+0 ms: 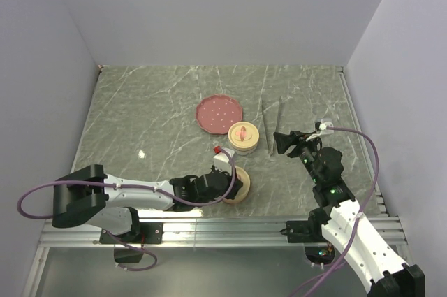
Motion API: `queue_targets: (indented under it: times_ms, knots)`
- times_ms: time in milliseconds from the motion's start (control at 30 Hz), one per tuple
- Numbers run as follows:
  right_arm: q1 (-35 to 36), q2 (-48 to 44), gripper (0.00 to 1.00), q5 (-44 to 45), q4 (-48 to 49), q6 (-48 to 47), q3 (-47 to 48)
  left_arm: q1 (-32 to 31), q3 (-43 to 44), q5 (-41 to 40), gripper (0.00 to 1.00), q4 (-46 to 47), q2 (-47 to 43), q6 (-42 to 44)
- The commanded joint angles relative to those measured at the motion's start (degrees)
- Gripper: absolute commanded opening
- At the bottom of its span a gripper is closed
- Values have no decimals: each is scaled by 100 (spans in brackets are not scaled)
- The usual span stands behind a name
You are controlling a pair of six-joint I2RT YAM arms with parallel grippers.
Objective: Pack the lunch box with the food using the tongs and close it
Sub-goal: Put the lid back on the lunch box
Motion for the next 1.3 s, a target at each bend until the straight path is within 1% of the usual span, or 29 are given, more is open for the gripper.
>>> queue_targets:
  times_ms: [0,67,100,200,267,867,967,1100,1233,1267]
  knots:
    - [26,-15,75,69,114,21,-19,-19,-27,-143,27,-158,-80,0]
    - [17,-15,75,78,114,21,-19,-27,-18,-186,34,-201,-115,-9]
    - [26,-6,75,78,114,21,-11,-27,-18,-230,41,-263,-159,-9]
    - [34,3,75,78,114,30,-19,-19,-44,-309,49,-316,-264,-9]
    - [17,20,75,69,115,21,-19,-19,-62,-318,52,-307,-335,-9]
    - [26,55,75,69,123,21,-11,-19,-238,-626,53,-176,-792,114]
    - [26,64,75,78,123,21,-19,-19,-299,-714,53,-131,-1011,149]
    - [26,55,75,104,132,30,-19,-19,-308,-1100,53,-281,-1301,264]
    - [26,73,75,148,141,30,-11,7,-334,-1907,53,-281,-1732,623]
    - [26,81,75,148,141,30,-11,51,-352,-1996,53,-229,-1820,702]
